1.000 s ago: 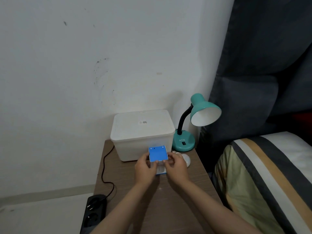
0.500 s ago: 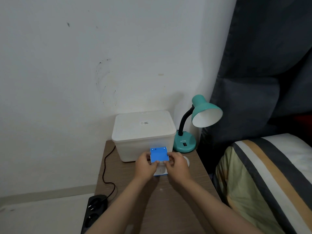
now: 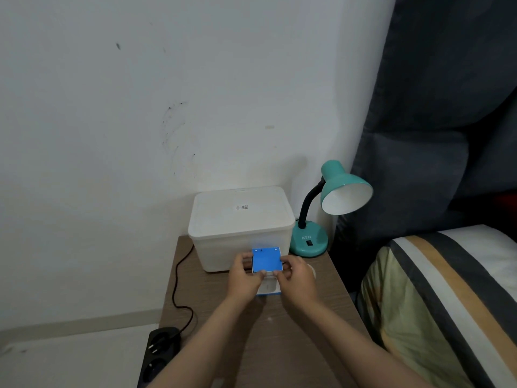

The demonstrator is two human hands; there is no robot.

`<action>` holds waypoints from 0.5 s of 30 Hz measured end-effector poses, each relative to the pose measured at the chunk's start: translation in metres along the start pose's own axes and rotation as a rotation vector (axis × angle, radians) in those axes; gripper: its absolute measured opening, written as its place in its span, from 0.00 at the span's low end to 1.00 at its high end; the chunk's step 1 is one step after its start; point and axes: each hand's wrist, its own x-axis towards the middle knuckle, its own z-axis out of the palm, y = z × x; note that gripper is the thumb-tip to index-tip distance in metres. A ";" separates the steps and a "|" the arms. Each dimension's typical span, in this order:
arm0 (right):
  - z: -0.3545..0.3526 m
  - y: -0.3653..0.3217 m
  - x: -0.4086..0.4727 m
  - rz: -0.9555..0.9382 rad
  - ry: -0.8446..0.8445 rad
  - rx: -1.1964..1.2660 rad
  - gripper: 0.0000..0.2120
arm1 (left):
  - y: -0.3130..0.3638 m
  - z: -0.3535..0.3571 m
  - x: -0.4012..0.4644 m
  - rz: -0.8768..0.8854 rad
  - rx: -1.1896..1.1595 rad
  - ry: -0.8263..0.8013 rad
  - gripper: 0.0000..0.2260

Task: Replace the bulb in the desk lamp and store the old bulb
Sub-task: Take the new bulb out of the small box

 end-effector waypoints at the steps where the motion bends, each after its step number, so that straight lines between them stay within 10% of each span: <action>1: 0.000 0.000 0.000 -0.001 -0.001 0.003 0.16 | 0.000 0.001 0.000 -0.013 -0.015 0.010 0.18; 15: -0.003 -0.003 -0.002 0.016 -0.013 0.056 0.16 | 0.000 0.000 0.001 -0.014 -0.117 0.046 0.18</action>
